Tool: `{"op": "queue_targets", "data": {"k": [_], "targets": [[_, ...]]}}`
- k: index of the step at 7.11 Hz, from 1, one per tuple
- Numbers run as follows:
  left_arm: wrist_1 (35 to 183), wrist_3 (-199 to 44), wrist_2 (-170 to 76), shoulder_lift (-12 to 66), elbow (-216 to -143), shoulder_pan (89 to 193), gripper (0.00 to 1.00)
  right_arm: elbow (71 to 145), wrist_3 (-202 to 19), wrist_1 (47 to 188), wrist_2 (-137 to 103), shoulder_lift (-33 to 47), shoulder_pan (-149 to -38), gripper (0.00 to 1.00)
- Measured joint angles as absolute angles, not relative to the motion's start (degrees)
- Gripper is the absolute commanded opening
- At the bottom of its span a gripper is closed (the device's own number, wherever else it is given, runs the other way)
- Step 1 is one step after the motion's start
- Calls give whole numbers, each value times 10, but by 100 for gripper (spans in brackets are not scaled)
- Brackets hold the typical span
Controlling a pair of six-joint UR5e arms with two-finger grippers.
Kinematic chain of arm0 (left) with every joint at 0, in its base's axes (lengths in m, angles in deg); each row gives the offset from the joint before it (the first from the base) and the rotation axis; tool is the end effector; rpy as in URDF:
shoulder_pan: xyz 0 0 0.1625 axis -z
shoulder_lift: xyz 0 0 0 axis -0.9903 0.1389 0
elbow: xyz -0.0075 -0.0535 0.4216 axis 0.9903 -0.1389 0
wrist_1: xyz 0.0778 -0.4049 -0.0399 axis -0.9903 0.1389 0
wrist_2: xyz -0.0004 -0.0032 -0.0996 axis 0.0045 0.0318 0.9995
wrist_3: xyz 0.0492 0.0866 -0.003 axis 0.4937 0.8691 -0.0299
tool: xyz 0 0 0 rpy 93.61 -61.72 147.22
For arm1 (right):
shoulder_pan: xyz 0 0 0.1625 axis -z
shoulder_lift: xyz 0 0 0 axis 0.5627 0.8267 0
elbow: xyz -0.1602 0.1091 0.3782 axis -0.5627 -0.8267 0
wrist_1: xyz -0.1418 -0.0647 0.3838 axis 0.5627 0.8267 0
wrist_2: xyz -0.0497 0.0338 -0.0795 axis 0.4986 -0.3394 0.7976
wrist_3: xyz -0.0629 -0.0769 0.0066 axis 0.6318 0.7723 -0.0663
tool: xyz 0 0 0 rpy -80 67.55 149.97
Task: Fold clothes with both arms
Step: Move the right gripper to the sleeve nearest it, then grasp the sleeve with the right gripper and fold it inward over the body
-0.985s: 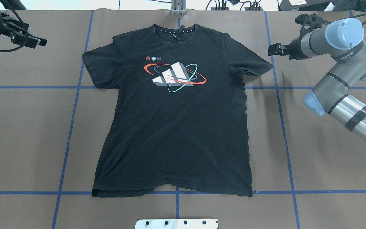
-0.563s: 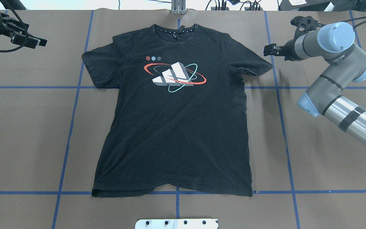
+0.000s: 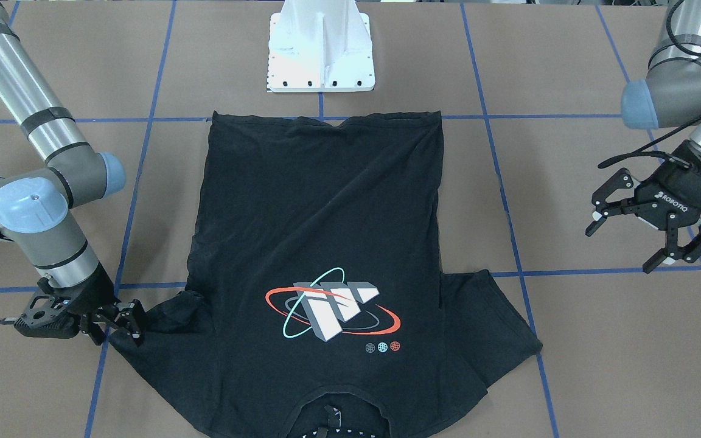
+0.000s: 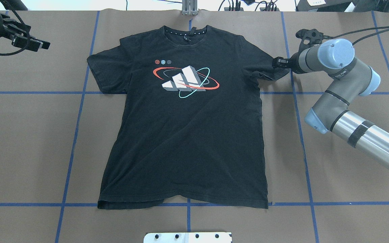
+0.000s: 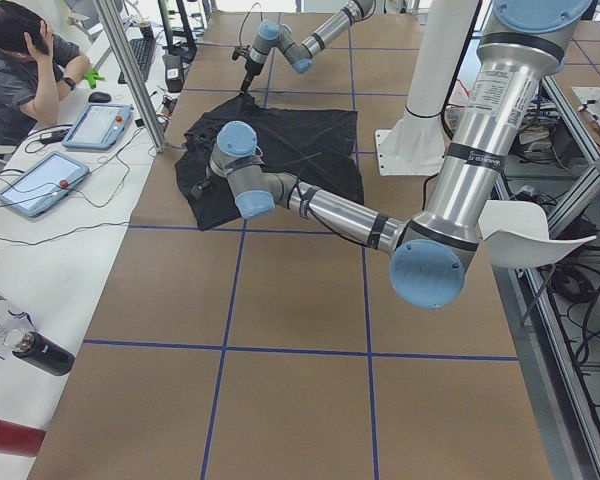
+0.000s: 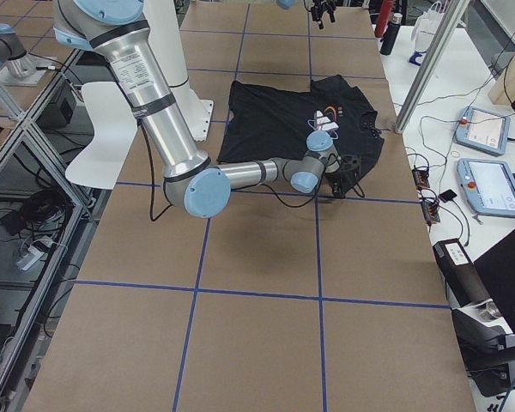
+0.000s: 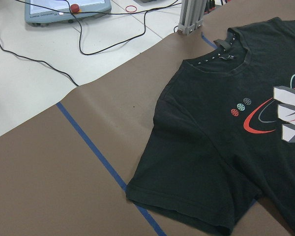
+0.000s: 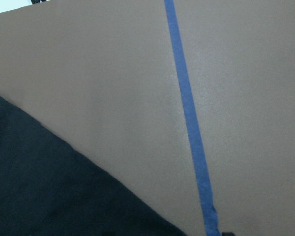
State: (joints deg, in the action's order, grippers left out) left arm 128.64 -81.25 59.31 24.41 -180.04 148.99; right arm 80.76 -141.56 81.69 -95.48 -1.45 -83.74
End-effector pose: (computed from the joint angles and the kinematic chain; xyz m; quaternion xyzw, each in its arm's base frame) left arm 0.1721 -0.5900 0.3867 0.3772 0.4360 0.2028 0.7915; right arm -0.3897 -0.6301 0.4857 0.1927 -0.4138 0.1537 0.8764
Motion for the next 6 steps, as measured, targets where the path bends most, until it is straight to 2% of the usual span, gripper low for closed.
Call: {"op": "queue_targets", "data": {"k": [1,6], "targets": [[1286,-813,593,244,-1800,1490,100,808,-1414,817,-951,-14,-835,0],[1286,-813,593,242,-1801,1490,100,825,-1389,819,-955,-12,-839,0]]}}
